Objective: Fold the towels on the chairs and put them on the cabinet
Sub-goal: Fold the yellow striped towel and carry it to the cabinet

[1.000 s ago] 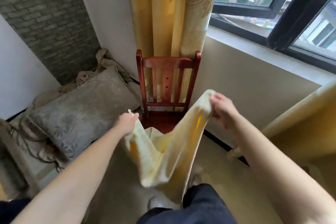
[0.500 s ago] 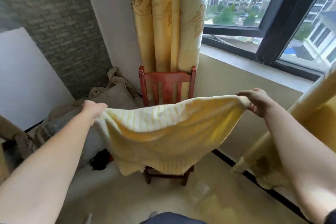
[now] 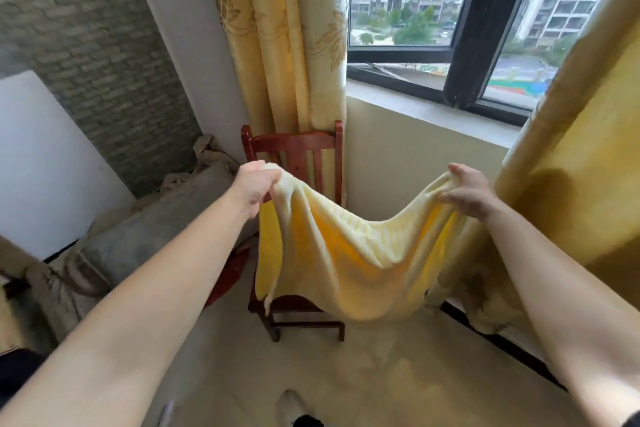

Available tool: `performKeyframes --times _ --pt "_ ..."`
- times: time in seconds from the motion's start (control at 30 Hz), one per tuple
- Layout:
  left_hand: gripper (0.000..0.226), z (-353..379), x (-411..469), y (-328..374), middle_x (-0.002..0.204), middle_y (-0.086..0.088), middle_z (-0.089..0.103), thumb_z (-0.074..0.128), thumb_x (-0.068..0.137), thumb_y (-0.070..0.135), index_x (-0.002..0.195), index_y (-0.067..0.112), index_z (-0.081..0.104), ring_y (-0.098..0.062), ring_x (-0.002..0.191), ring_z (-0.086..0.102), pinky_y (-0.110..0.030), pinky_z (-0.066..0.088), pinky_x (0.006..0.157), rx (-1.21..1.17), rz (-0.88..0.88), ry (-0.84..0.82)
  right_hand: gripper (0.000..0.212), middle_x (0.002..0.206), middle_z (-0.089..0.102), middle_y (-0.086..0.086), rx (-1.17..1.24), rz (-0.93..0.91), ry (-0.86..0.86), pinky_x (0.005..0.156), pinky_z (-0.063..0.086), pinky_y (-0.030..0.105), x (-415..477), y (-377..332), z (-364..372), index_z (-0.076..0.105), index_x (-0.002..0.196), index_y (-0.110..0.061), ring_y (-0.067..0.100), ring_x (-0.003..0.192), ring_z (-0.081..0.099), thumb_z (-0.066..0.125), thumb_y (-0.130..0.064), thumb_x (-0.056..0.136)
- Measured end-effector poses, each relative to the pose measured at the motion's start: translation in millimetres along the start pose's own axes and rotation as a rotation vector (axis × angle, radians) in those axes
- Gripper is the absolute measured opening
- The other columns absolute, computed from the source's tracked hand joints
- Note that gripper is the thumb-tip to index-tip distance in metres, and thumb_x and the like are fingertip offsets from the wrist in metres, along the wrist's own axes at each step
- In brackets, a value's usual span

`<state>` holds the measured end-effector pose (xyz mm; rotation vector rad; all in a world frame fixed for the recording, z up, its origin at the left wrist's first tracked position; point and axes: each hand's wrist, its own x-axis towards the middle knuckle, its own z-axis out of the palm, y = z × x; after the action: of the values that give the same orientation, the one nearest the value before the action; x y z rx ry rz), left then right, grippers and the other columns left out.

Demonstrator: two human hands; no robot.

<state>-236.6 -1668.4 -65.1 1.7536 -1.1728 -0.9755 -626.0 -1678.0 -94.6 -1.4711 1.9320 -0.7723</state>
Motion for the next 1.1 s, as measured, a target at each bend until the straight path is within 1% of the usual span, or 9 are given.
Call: performKeyframes --times 0.1,0.17,0.23,0.33,0.47,0.63,0.8,0.93,1.1 --pt "0.049 17 -20 7 0.121 -0.007 0.057 0.058 0.089 0.019 0.136 0.009 0.051 -0.023 0.115 0.053 -0.03 0.044 0.091 0.257 0.182 0.014 0.073 0.156 0.039 0.014 -0.13 0.012 -0.009 0.119 0.027 0.033 -15 13 -9 0.036 0.152 -0.007 0.028 0.145 0.036 0.066 -0.009 0.086" --pt "0.042 22 -32 11 0.133 -0.005 0.059 0.05 0.097 0.027 0.137 0.015 0.054 -0.025 0.124 0.053 -0.031 0.041 0.099 0.33 0.269 0.066 0.062 0.156 0.04 0.014 -0.11 0.006 0.06 0.118 0.025 0.032 -22 17 -14 0.037 0.152 -0.006 0.029 0.145 0.036 0.057 -0.012 0.093" --pt "0.036 22 -34 8 0.128 -0.006 0.064 0.05 0.098 0.027 0.131 0.016 0.061 -0.025 0.122 0.056 -0.032 0.043 0.099 0.35 0.317 0.094 0.055 0.153 0.045 0.013 -0.081 -0.015 0.156 0.116 0.028 0.031 -26 20 -19 0.042 0.149 -0.007 0.029 0.141 0.041 0.056 -0.017 0.097" --pt "0.04 11 -35 0 0.119 -0.009 0.067 0.058 0.094 0.021 0.133 0.016 0.059 -0.029 0.118 0.057 -0.034 0.043 0.1 0.456 0.314 0.086 0.069 0.152 0.047 0.01 -0.146 -0.067 0.11 0.117 0.031 0.032 -29 23 -29 0.039 0.152 -0.011 0.028 0.14 0.044 0.069 -0.021 0.091" --pt "0.038 -13 -33 -21 0.121 -0.013 0.067 0.063 0.089 0.014 0.127 0.012 0.063 -0.034 0.118 0.056 -0.035 0.039 0.101 0.634 0.284 0.171 0.082 0.153 0.044 0.014 -0.42 -0.04 0.014 0.113 0.035 0.033 -36 34 -38 0.028 0.157 -0.014 0.032 0.14 0.042 0.063 -0.002 0.083" --pt "0.03 -35 -32 -53 0.123 -0.018 0.064 0.063 0.093 0.018 0.122 0.01 0.066 -0.037 0.119 0.054 -0.039 0.042 0.1 0.692 0.123 0.233 0.061 0.137 0.057 0.024 -0.417 0.051 0.277 0.108 0.045 0.047 -37 66 -51 0.05 0.142 -0.008 0.042 0.127 0.053 0.054 0.006 0.083" --pt "0.027 -44 -31 -72 0.12 -0.019 0.065 0.056 0.095 0.012 0.118 0.007 0.068 -0.039 0.116 0.055 -0.04 0.044 0.096 0.842 0.109 0.201 0.048 0.139 0.056 0.021 -0.287 0.128 0.393 0.112 0.037 0.036 -42 74 -57 0.055 0.138 -0.009 0.039 0.13 0.05 0.047 0.004 0.092" --pt "0.026 -53 -23 -77 0.114 -0.026 0.06 0.042 0.092 -0.001 0.111 0.004 0.06 -0.043 0.108 0.055 -0.044 0.045 0.08 1.077 0.098 0.18 0.041 0.132 0.062 0.017 -0.292 0.115 0.459 0.112 0.039 0.037 -47 70 -66 0.061 0.129 -0.012 0.039 0.125 0.054 0.045 0.002 0.094" --pt "0.022 -80 -1 -85 0.113 -0.025 0.061 0.049 0.089 -0.004 0.106 -0.001 0.062 -0.042 0.109 0.058 -0.047 0.049 0.086 1.245 0.07 0.181 0.04 0.127 0.063 0.023 -0.367 0.136 0.508 0.109 0.044 0.043 -58 57 -79 0.062 0.128 -0.011 0.042 0.119 0.058 0.059 0.003 0.09"
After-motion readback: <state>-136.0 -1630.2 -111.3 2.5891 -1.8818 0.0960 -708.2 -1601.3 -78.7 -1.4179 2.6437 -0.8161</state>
